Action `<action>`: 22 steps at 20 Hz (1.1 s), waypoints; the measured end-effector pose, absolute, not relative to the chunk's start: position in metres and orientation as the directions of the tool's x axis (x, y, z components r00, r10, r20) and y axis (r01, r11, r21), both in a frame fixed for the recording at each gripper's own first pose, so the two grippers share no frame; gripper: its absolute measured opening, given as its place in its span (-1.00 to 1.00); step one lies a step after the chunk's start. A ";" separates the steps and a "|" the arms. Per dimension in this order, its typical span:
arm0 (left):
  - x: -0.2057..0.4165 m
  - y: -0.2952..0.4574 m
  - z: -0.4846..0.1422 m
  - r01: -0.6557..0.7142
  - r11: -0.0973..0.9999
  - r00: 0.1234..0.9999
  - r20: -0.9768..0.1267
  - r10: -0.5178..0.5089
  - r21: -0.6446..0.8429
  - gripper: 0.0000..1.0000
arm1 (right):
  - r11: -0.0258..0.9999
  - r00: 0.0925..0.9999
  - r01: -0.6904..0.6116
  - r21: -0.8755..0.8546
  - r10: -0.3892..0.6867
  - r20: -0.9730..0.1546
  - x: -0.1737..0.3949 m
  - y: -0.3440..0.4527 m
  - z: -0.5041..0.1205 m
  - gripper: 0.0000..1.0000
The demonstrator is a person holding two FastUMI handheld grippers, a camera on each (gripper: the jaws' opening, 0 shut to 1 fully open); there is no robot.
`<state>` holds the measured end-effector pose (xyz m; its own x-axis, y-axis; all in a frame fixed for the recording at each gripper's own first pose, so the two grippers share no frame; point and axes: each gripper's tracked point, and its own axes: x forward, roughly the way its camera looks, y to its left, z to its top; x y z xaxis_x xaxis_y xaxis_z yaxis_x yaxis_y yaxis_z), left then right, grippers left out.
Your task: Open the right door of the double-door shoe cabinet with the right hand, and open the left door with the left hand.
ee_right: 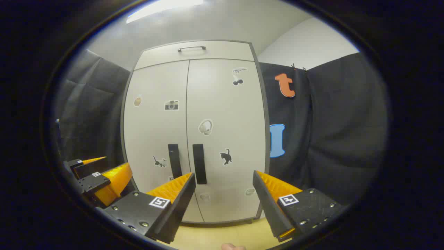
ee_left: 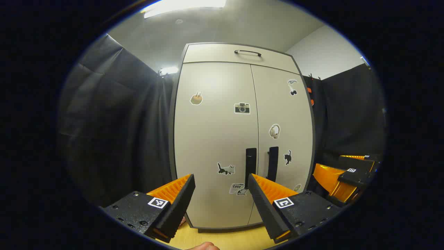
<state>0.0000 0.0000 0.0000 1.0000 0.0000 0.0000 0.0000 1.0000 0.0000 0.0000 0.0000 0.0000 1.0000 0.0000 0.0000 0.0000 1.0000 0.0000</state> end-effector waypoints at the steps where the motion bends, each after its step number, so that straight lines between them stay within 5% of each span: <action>1: 0.001 -0.002 -0.001 0.009 1.000 1.000 0.001 -0.009 0.006 0.89 | 1.000 1.000 0.003 -0.004 -0.003 -0.001 0.001 -0.001 -0.001 0.97; 22: 0.010 0.012 -0.003 -0.042 0.999 0.999 0.013 0.042 0.034 0.90 | 0.999 0.999 -0.043 -0.003 0.043 -0.026 0.020 0.014 -0.007 0.97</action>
<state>0.0100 0.0124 -0.0027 0.9990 0.0421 0.0126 -0.0425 0.9985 0.0338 0.0198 0.0145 -0.0068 0.9988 0.0426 -0.0262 -0.0426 0.9991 -0.0029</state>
